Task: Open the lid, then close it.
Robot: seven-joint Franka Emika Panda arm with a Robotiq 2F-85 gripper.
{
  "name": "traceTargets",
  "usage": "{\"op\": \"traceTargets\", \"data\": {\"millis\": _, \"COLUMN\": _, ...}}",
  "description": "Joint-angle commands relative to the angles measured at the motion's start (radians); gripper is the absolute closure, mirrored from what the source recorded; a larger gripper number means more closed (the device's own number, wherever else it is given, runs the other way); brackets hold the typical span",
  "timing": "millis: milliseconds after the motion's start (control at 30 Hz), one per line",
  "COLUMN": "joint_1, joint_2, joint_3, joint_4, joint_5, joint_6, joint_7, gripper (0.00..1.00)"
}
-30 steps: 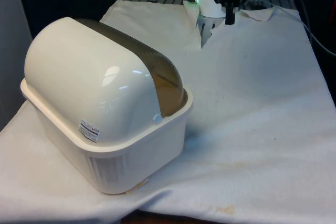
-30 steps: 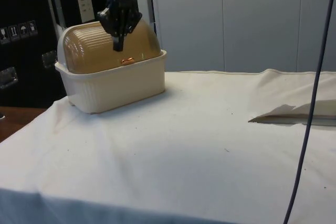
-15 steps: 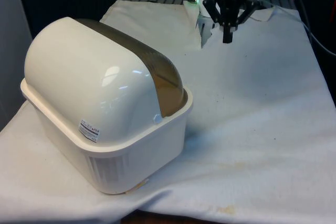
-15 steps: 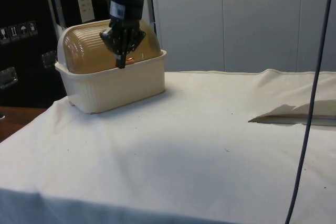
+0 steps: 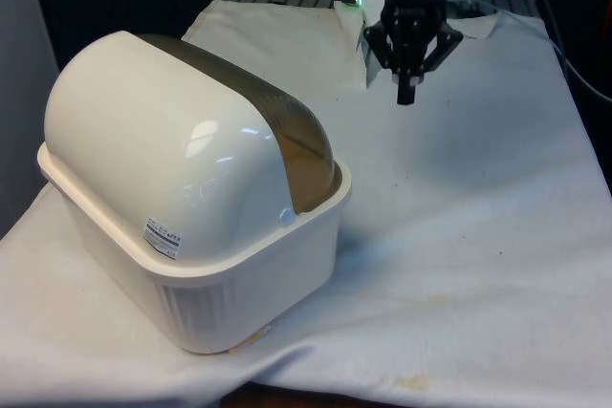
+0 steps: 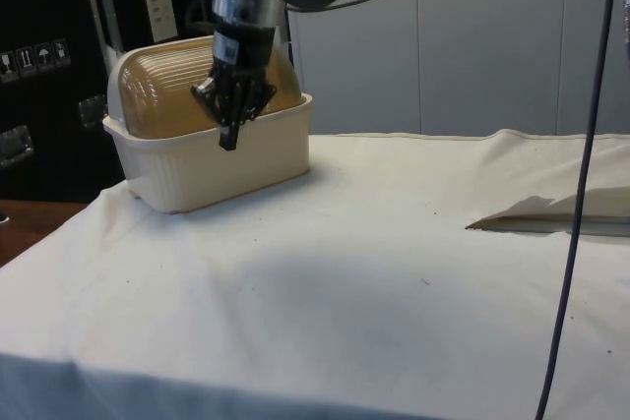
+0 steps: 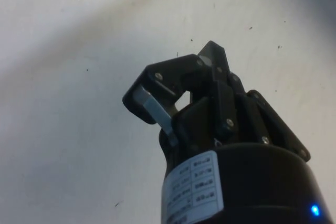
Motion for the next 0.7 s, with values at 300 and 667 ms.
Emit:
{"op": "traceTargets", "data": {"millis": 300, "joint_1": 0.01, "joint_2": 0.019, "joint_3": -0.037, "joint_4": -0.023, "joint_5": -0.034, "joint_6": 0.075, "joint_7": 0.029, "gripper": 1.0}}
{"op": "traceTargets", "data": {"millis": 667, "joint_1": 0.006, "joint_2": 0.016, "joint_3": -0.019, "joint_4": -0.026, "joint_5": -0.019, "joint_6": 0.068, "joint_7": 0.013, "gripper": 1.0}}
